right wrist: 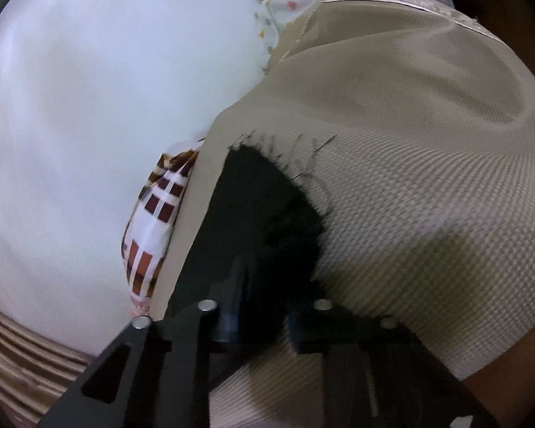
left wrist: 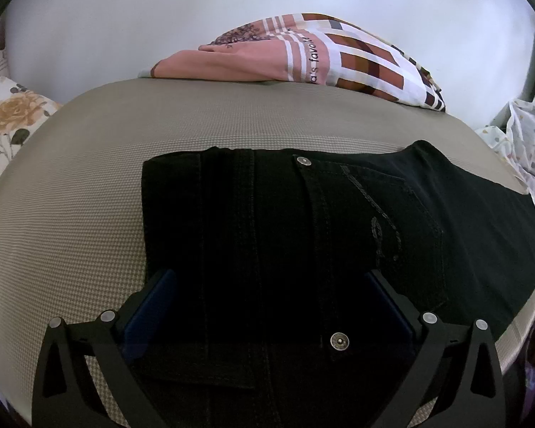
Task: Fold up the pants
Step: 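Lay the pants edge down with the right gripper and open it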
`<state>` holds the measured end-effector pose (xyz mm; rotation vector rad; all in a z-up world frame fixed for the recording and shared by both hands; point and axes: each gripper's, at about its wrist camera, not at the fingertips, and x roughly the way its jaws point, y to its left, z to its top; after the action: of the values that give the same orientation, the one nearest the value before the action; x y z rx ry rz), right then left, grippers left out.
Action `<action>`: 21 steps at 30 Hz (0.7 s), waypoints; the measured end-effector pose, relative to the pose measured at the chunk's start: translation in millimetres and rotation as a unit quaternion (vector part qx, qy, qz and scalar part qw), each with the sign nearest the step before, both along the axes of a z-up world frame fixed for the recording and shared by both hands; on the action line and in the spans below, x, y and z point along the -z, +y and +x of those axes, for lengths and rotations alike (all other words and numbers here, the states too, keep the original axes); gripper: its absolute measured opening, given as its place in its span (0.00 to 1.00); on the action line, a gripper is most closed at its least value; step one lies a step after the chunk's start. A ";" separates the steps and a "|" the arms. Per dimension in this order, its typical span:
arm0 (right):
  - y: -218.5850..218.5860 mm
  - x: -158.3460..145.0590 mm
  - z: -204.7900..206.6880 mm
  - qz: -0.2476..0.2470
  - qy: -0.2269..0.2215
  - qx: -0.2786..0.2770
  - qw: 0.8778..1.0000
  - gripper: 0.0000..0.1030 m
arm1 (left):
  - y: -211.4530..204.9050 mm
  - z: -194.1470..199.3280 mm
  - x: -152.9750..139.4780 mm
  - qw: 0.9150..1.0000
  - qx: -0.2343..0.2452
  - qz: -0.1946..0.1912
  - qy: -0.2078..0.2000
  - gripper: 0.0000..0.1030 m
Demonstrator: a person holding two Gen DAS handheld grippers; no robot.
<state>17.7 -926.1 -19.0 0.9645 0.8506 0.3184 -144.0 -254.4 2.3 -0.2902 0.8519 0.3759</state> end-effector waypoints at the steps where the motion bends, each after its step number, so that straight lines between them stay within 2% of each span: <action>1: -2.2 1.1 0.3 0.003 0.003 0.002 1.000 0.07 | -0.5 0.2 -0.2 1.000 0.000 0.000 0.000 0.99; 3: 1.5 0.6 0.6 -0.013 0.007 -0.005 1.000 0.04 | -0.6 0.3 -0.3 1.000 0.000 0.000 -0.001 0.99; 7: 4.7 -5.3 3.2 -0.015 0.016 -0.007 1.000 0.08 | -0.5 -0.1 -0.3 1.000 0.000 0.001 0.001 0.99; 10: 16.8 -20.2 6.4 -0.018 0.000 -0.017 1.000 0.08 | -1.5 0.2 -0.7 1.000 0.000 0.001 0.000 1.00; 16: 69.0 -51.8 15.7 -0.036 -0.020 -0.062 0.997 0.08 | -1.5 -0.2 -0.2 1.000 0.000 0.002 0.000 1.00; 21: 133.9 -69.8 17.2 -0.029 -0.038 -0.115 0.992 0.08 | -2.6 0.2 -1.6 1.000 0.000 0.005 0.000 1.00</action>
<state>34.9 -792.1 50.8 0.7962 0.8992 0.5225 -143.8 -256.9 3.9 -0.2805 0.8505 0.3809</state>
